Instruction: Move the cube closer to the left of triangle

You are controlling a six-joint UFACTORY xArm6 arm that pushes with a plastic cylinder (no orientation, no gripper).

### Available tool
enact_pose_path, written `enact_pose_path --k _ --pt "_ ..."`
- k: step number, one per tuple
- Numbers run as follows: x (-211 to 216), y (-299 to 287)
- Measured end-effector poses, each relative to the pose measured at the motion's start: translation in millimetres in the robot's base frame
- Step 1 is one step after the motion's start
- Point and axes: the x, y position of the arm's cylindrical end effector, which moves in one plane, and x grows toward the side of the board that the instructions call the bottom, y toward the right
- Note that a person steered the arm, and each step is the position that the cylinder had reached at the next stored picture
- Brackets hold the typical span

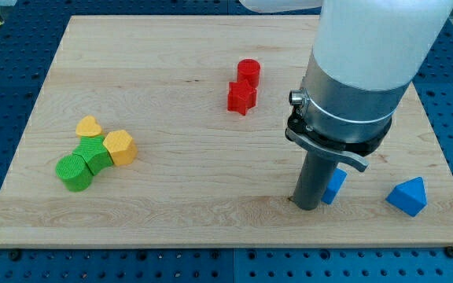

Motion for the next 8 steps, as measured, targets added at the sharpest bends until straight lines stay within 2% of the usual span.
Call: enact_pose_path --k 2,3,6,8 --pt "-24.4 -50.9" --pt "-29.2 -51.8" --pt "-17.0 31.0" --pt "-12.9 51.5"
